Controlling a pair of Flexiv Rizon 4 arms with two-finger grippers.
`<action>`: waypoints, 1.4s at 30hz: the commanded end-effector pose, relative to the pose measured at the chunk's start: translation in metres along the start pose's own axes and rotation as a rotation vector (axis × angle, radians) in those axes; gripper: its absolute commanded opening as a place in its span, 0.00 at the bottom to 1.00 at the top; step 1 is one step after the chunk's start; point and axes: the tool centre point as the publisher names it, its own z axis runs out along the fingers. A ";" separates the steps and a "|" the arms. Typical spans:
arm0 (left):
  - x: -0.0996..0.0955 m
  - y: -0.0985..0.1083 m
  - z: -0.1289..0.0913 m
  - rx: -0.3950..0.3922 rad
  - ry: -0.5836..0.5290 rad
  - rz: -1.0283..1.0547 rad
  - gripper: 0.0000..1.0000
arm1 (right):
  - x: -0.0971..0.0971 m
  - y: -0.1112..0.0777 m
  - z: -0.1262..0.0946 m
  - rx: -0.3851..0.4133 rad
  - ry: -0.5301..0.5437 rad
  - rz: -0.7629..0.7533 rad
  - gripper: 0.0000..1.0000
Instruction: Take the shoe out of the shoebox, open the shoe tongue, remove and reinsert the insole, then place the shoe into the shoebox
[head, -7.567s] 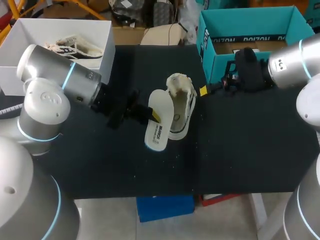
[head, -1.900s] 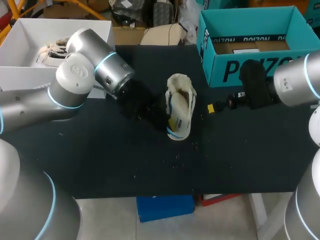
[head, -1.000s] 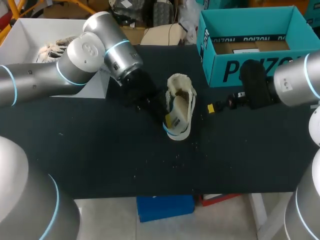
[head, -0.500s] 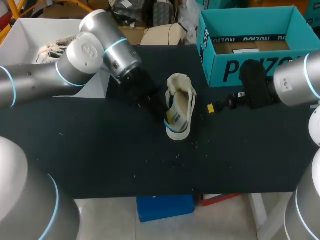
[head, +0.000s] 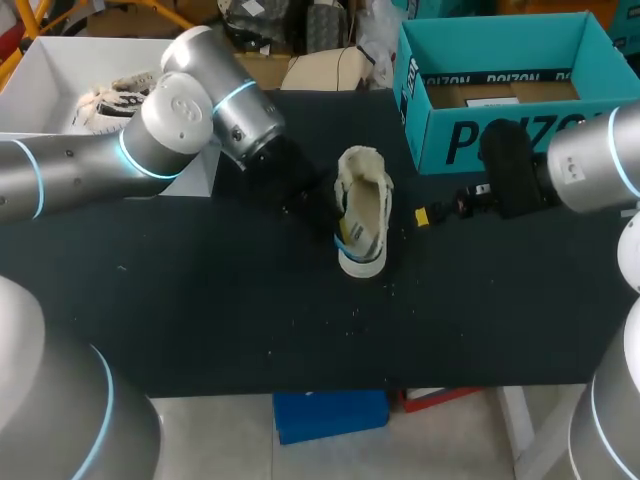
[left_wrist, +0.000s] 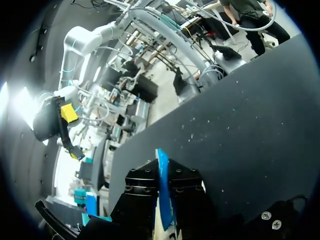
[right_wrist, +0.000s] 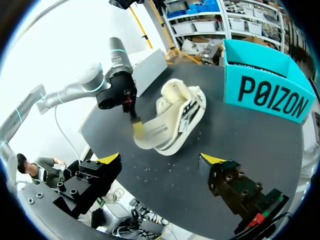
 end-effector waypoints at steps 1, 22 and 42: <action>0.000 0.010 0.000 -0.012 -0.001 -0.009 0.00 | 0.001 0.001 0.000 0.002 -0.002 0.000 1.00; -0.012 -0.031 0.022 -0.143 -0.097 -0.121 0.00 | 0.001 0.001 0.000 0.002 -0.002 0.000 1.00; -0.010 -0.017 0.024 -0.182 -0.127 -0.151 0.00 | 0.001 0.001 0.000 0.002 -0.002 0.000 1.00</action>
